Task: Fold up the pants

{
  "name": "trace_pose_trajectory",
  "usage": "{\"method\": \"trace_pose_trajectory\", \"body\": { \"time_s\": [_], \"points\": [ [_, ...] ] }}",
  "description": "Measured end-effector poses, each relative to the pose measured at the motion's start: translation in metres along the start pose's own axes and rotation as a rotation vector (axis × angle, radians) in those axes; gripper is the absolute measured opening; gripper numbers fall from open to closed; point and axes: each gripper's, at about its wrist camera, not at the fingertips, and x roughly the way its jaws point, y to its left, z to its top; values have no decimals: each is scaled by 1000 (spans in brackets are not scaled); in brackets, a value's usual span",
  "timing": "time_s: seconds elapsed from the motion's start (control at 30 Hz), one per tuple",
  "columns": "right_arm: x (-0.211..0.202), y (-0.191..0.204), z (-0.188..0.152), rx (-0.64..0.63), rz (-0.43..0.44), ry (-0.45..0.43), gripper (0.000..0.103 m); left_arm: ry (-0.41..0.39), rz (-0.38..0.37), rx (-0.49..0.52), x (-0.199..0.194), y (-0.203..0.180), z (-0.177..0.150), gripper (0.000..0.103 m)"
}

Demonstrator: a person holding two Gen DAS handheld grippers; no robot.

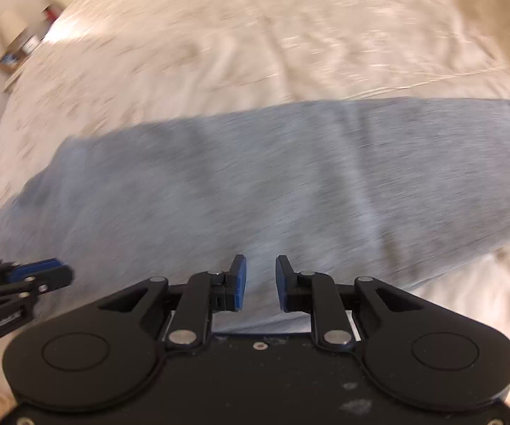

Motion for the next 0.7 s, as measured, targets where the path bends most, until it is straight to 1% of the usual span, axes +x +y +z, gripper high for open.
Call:
{"method": "trace_pose_trajectory", "body": {
  "time_s": [0.07, 0.1, 0.13, 0.17, 0.2, 0.23, 0.27, 0.33, 0.37, 0.47, 0.53, 0.6, 0.7],
  "points": [
    [5, -33, 10, 47, -34, -5, 20, 20, 16, -32, 14, -7, 6, 23],
    [7, -48, 13, 69, -51, 1, 20, 51, 24, -55, 22, -9, 7, 23],
    [11, -64, 16, 93, -86, 11, 20, 100, 42, -78, 29, -10, 4, 24],
    [12, -82, 16, 112, -122, 17, 20, 158, 75, -100, 39, -11, 0, 25],
    [9, -103, 15, 132, -145, 21, 20, 199, 105, -122, 47, -11, -4, 25],
    [7, -119, 15, 149, -152, 25, 18, 206, 123, -148, 50, -12, -8, 25],
    [2, -139, 16, 169, -154, 26, 18, 196, 139, -174, 48, -13, -9, 25],
    [-10, -167, 19, 189, -165, 24, 19, 210, 183, -208, 44, -18, -8, 25],
    [-17, -182, 21, 195, -174, 12, 20, 210, 205, -223, 42, -21, -7, 24],
    [-45, -226, 33, 199, -154, -48, 20, 180, 250, -264, 32, -39, 2, 24],
    [-59, -251, 43, 197, -144, -90, 22, 151, 257, -282, 27, -56, 9, 24],
    [-66, -276, 55, 189, -134, -114, 28, 132, 255, -288, 25, -78, 18, 24],
    [-68, -308, 67, 176, -113, -92, 29, 124, 222, -281, 24, -108, 28, 24]
  ]
}}
